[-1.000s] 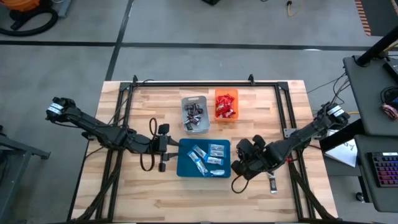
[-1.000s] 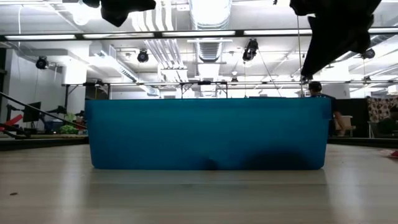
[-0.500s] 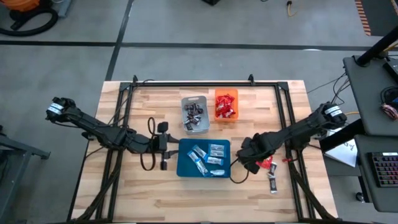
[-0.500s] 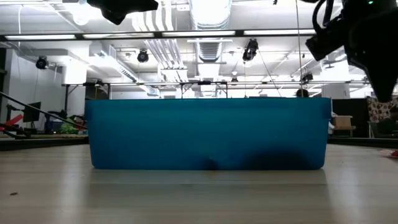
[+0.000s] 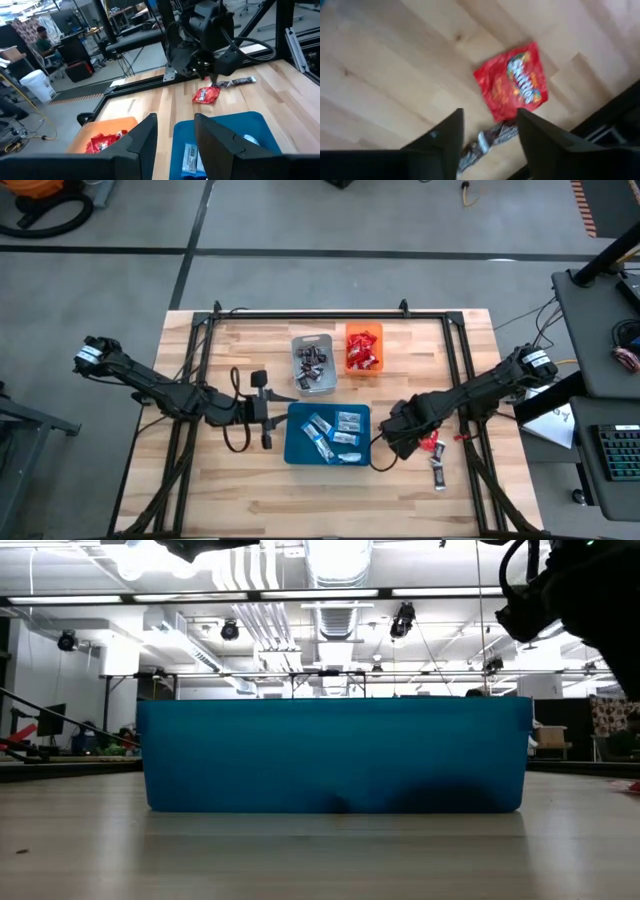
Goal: Sort candy
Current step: Put the red chocolate into the orange bin
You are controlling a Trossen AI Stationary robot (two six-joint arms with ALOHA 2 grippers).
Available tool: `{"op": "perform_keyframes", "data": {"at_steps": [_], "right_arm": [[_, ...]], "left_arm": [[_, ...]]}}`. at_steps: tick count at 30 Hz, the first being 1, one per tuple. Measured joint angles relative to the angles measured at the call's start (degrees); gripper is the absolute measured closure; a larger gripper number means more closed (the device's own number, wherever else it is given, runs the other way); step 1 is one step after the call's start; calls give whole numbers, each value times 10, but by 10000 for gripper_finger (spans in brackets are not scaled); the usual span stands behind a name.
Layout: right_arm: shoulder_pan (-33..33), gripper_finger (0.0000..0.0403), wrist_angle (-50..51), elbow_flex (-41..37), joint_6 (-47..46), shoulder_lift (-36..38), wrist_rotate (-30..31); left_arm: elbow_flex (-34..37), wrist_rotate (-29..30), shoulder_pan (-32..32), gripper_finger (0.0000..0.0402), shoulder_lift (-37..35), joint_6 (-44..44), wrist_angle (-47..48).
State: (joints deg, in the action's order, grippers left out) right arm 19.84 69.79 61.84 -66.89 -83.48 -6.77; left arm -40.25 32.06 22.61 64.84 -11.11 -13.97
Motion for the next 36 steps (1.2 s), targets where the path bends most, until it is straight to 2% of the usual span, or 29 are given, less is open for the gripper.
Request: {"op": "perform_keyframes", "data": {"at_steps": [2,6,12,18,28,32,36], "right_arm": [[1,201,-1,0,1,0,-20],[3,152,-14,-3,14,-6,-9],[2,134,-32,-10,51,-48,8],[2,133,-29,-24,69,-97,9],[-44,138,-118,-92,175,-148,-10],[-63,168,-170,-110,198,-143,-29],[-69,220,-183,-116,197,-140,-28]], "left_arm": [[0,3,0,287,0,2,2],[0,4,0,287,0,16,14],[3,4,0,287,0,26,21],[3,4,1,287,0,26,21],[3,4,1,287,0,26,20],[3,5,1,287,0,26,20],[3,5,1,287,0,26,21]]}}
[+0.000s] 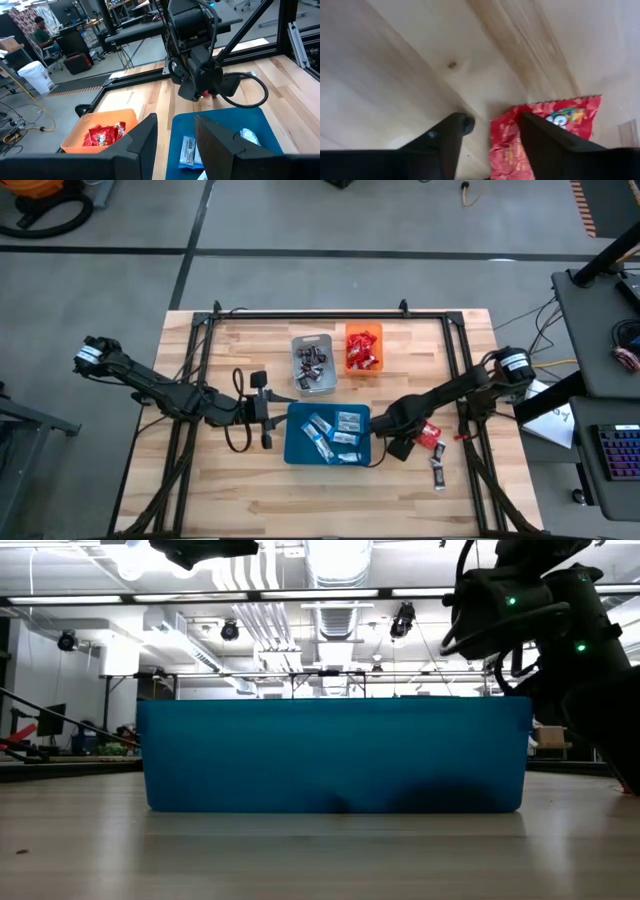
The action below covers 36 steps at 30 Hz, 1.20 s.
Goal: Sort candy
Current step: Put the red chocolate into the orange bin
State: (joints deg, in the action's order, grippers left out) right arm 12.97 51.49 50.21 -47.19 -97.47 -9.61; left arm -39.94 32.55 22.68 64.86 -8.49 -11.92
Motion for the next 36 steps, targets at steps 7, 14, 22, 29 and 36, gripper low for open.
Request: {"op": "perform_keyframes", "data": {"at_steps": [7,14,22,29,36], "right_arm": [[-1,356,-14,-4,-4,5,15],[16,393,0,0,-11,60,50],[32,395,2,-12,-77,213,197],[34,395,-50,-19,-54,297,331],[5,394,1,-19,-221,306,300]], "left_arm": [[0,0,0,287,3,2,1],[0,0,0,287,8,5,2],[-4,1,0,287,-5,7,25],[-5,25,0,287,-46,15,62],[-5,31,0,287,-78,27,107]]}}
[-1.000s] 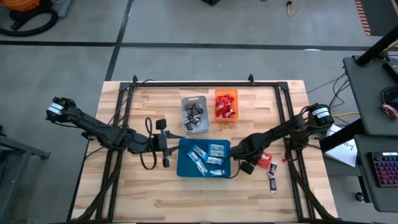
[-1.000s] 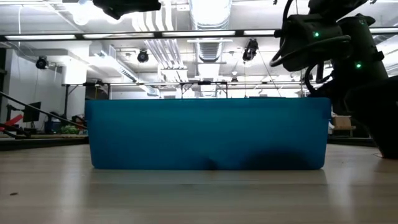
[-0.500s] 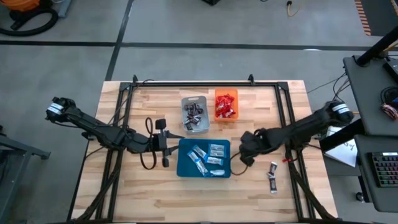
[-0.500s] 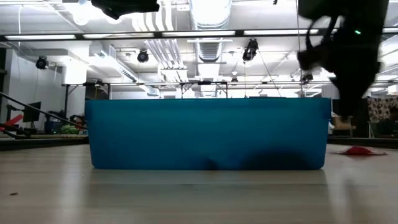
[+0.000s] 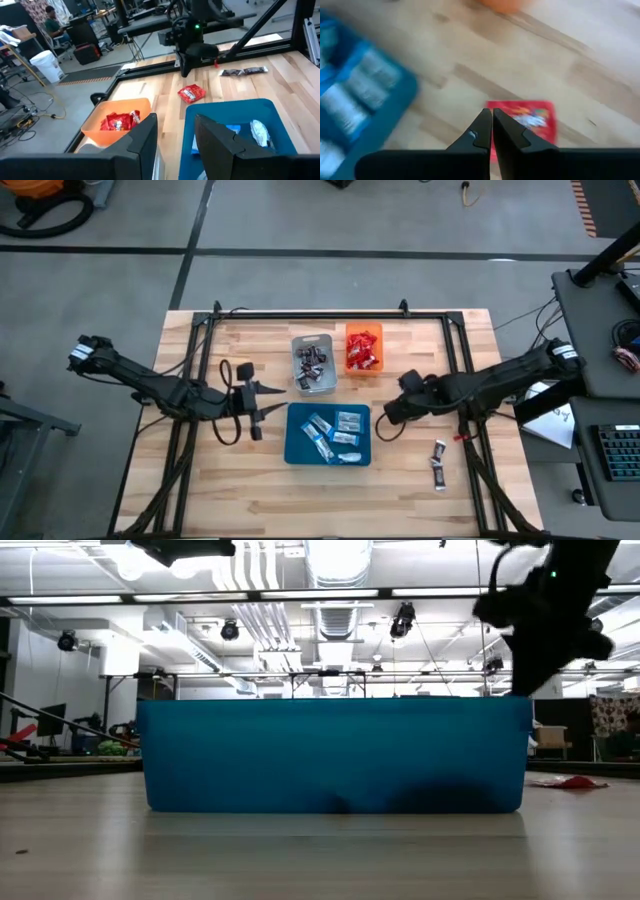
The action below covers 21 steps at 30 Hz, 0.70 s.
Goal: Sort candy
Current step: Put the red chocolate into the orange bin
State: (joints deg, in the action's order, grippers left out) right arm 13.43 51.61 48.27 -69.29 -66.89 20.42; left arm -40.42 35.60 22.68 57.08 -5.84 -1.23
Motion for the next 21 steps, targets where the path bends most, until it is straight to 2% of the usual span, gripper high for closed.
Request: {"op": "perform_keyframes", "data": {"at_steps": [4,7,11,16,21], "right_arm": [[-11,394,69,0,-61,-28,-6],[-25,394,87,0,-91,-58,-51],[-27,384,77,1,-28,-100,-139],[-50,331,78,2,12,-123,-189],[-76,248,75,2,44,-124,-189]], "left_arm": [[0,17,0,287,-7,-12,8],[0,44,0,287,-10,-38,9],[0,73,-1,287,-19,-63,9],[0,75,-6,287,-34,-92,9],[0,76,-24,287,-43,-106,9]]}}
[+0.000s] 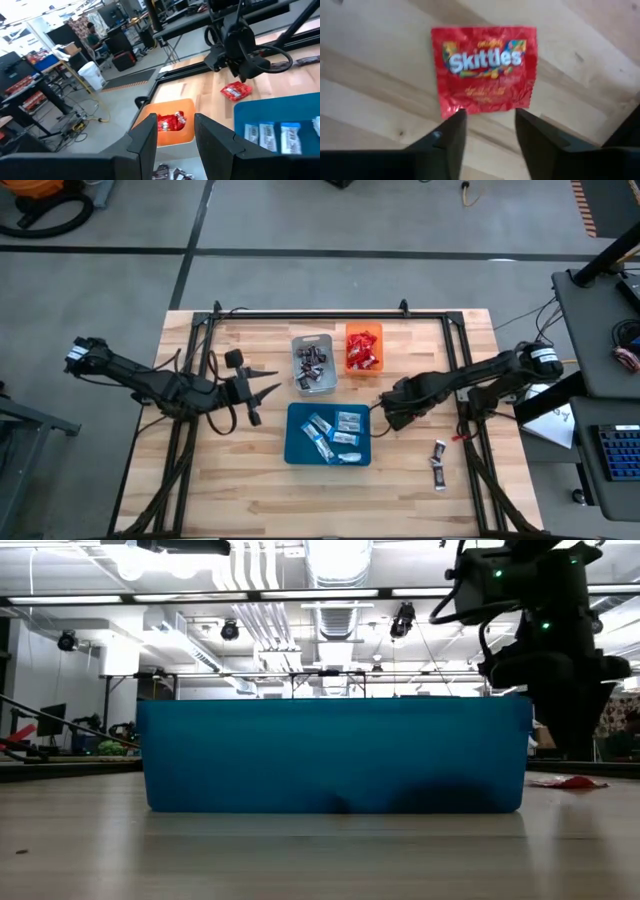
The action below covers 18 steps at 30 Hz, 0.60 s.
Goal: Sort candy
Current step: Put the red chocolate into the orange bin
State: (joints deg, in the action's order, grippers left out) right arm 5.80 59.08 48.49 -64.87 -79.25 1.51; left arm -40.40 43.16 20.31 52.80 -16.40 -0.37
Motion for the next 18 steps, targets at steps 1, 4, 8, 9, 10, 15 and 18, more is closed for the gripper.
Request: {"op": "perform_keyframes", "data": {"at_steps": [1,4,8,9,10,15,18], "right_arm": [[-6,231,0,0,4,0,3],[-21,184,-15,0,22,-4,23],[-40,141,-80,-14,60,-25,30],[-44,135,-94,-19,64,-34,30],[-48,132,-99,-21,69,-41,29],[-66,129,-88,-32,76,-71,25],[-66,135,-110,-34,86,-84,22]], "left_arm": [[0,0,-4,287,0,-1,0],[0,0,-18,287,2,-1,0],[0,0,-36,287,9,-1,0],[0,0,-40,287,11,0,0],[0,0,-45,287,13,0,0],[0,0,-57,287,15,2,2],[0,0,-59,287,14,4,1]]}}
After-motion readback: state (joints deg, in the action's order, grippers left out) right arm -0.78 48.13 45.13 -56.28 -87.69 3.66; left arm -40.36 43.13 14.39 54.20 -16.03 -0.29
